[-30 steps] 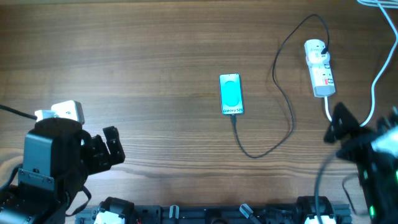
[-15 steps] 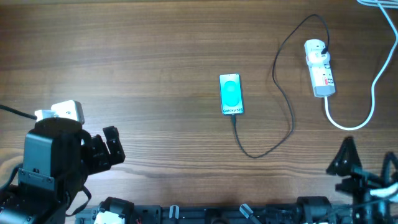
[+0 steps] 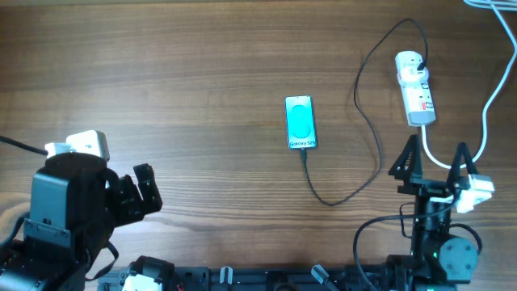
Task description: Plug charger to phone and switch on socket
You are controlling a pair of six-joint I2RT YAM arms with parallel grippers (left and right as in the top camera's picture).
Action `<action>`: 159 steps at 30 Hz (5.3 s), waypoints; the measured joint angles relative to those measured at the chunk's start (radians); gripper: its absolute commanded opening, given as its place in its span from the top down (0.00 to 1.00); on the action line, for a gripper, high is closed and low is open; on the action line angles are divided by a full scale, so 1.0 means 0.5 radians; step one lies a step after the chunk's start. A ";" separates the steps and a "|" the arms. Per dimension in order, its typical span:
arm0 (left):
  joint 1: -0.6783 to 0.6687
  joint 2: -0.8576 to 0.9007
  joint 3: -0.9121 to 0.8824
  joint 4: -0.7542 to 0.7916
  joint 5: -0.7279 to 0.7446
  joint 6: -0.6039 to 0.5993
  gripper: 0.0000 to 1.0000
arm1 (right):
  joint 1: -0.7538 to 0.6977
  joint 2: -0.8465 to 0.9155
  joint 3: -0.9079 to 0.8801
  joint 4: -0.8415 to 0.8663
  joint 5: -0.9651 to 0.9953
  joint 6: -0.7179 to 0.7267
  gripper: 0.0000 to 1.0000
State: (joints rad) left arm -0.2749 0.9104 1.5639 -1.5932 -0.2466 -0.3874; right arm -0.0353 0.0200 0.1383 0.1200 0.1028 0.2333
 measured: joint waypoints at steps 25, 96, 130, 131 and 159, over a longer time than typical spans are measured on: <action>0.001 0.000 0.000 -0.001 0.000 0.000 0.00 | -0.038 -0.005 -0.264 -0.240 -0.221 -0.216 0.00; 0.594 -1.791 -3.095 3.037 0.476 0.451 0.00 | -0.038 -0.014 -0.264 -0.240 -0.222 -0.217 0.00; 0.594 -1.791 -3.095 3.037 0.476 0.451 0.00 | -0.038 -0.014 -0.264 -0.240 -0.222 -0.217 0.00; 0.594 -1.791 -3.095 3.037 0.476 0.451 0.00 | -0.038 -0.014 -0.264 -0.240 -0.222 -0.217 0.00; 0.594 -1.791 -3.095 3.037 0.476 0.451 0.00 | -0.038 -0.014 -0.264 -0.240 -0.222 -0.217 0.00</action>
State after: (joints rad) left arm 0.0219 0.0147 0.0166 -0.0746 -0.0086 -0.1619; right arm -0.0544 0.0128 0.0063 0.0002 -0.0082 0.1249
